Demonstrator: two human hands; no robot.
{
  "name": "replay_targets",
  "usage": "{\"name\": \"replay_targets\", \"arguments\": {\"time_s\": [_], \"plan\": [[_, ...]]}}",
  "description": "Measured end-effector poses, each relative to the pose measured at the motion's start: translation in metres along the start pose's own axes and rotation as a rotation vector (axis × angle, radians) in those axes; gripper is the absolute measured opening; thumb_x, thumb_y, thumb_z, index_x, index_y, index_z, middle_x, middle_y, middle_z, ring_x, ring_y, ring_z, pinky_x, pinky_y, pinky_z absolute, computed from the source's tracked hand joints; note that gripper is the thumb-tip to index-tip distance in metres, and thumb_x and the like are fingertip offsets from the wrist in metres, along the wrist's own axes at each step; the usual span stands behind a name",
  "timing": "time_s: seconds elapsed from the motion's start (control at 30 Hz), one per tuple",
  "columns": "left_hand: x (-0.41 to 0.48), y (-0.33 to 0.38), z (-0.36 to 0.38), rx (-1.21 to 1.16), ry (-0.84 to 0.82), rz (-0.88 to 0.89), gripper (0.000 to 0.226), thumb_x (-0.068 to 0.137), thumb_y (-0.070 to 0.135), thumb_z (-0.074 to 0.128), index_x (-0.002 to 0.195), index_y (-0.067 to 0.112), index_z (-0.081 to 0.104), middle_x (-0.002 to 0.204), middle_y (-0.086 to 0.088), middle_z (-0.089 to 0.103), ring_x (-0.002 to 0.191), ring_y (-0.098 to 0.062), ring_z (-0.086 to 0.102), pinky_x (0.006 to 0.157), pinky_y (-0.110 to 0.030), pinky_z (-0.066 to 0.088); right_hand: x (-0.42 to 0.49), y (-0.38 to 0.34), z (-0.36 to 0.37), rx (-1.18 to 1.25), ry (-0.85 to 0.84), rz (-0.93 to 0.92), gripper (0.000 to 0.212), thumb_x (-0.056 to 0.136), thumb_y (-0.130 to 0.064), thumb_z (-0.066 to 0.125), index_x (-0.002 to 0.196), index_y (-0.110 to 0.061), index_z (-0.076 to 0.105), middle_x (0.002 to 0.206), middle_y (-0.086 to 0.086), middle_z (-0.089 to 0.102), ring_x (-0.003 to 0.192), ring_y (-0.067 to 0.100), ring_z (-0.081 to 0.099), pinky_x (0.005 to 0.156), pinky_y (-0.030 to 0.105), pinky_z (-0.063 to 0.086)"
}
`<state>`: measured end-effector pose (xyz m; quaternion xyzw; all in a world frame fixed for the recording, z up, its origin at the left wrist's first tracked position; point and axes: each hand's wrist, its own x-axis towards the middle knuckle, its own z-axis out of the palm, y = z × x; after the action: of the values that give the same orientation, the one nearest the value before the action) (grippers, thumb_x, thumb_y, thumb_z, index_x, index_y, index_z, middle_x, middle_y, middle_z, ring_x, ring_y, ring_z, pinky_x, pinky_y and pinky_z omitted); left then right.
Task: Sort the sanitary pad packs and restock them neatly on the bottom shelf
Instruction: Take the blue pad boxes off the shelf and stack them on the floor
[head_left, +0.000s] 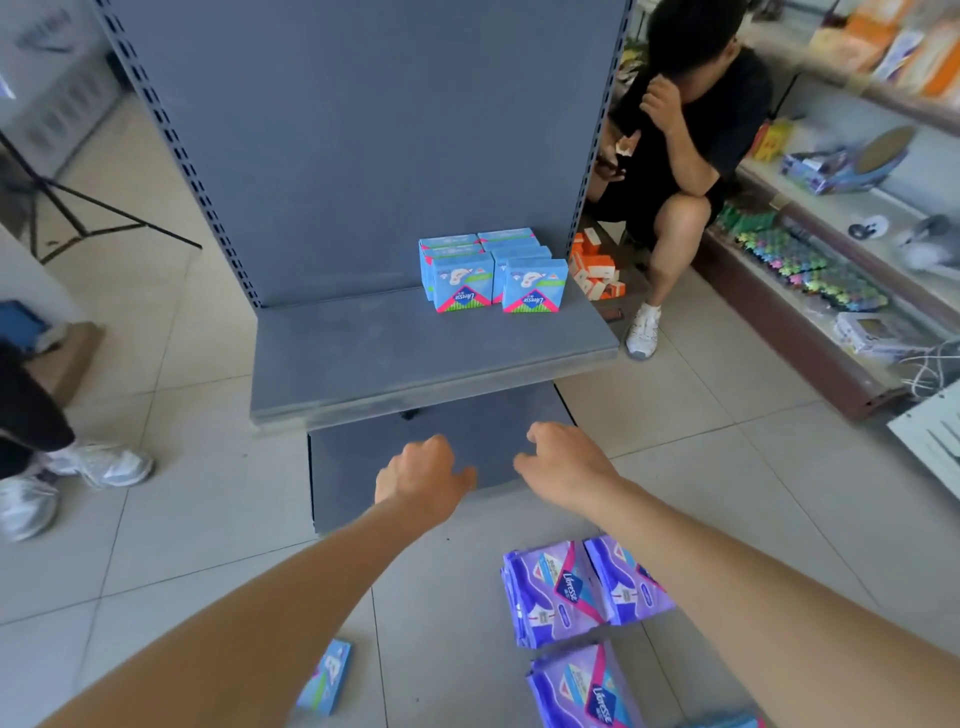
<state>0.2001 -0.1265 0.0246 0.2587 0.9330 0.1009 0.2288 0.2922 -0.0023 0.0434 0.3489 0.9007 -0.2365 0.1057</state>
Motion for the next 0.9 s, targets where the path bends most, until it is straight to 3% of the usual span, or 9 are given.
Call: {"name": "replay_targets", "arguments": {"time_s": [0.2, 0.37, 0.53, 0.9], "plan": [[0.033, -0.019, -0.031, -0.006, 0.026, 0.004, 0.034, 0.091, 0.042, 0.05, 0.108, 0.014, 0.058, 0.101, -0.004, 0.061, 0.083, -0.026, 0.054, 0.071, -0.03, 0.042, 0.027, -0.026, -0.02, 0.021, 0.026, 0.003, 0.04, 0.092, -0.024, 0.046, 0.125, -0.003, 0.053, 0.132, 0.009, 0.054, 0.121, 0.027, 0.05, 0.096, 0.04, 0.047], [0.071, -0.017, -0.046, -0.04, 0.042, -0.004, 0.033, 0.089, 0.043, 0.051, 0.107, 0.016, 0.058, 0.105, -0.006, 0.063, 0.093, -0.03, 0.059, 0.076, -0.032, 0.045, 0.059, -0.033, -0.033, 0.02, 0.033, 0.007, 0.039, 0.093, -0.025, 0.045, 0.126, -0.004, 0.053, 0.132, 0.009, 0.055, 0.12, 0.027, 0.051, 0.096, 0.039, 0.048], [0.111, -0.006, -0.051, -0.043, 0.027, -0.019, 0.032, 0.089, 0.041, 0.052, 0.105, 0.014, 0.059, 0.099, -0.007, 0.062, 0.083, -0.028, 0.054, 0.073, -0.032, 0.044, 0.108, -0.028, -0.044, 0.005, 0.026, -0.003, 0.036, 0.093, -0.026, 0.046, 0.121, -0.006, 0.055, 0.129, 0.008, 0.056, 0.119, 0.027, 0.051, 0.094, 0.036, 0.046], [0.215, 0.047, -0.064, -0.063, 0.008, -0.062, 0.033, 0.088, 0.043, 0.052, 0.098, 0.013, 0.061, 0.1, -0.007, 0.064, 0.093, -0.032, 0.061, 0.071, -0.03, 0.044, 0.214, -0.018, -0.066, 0.024, -0.033, -0.028, 0.039, 0.093, -0.025, 0.047, 0.127, -0.005, 0.052, 0.133, 0.01, 0.054, 0.121, 0.029, 0.05, 0.094, 0.035, 0.045]]}}
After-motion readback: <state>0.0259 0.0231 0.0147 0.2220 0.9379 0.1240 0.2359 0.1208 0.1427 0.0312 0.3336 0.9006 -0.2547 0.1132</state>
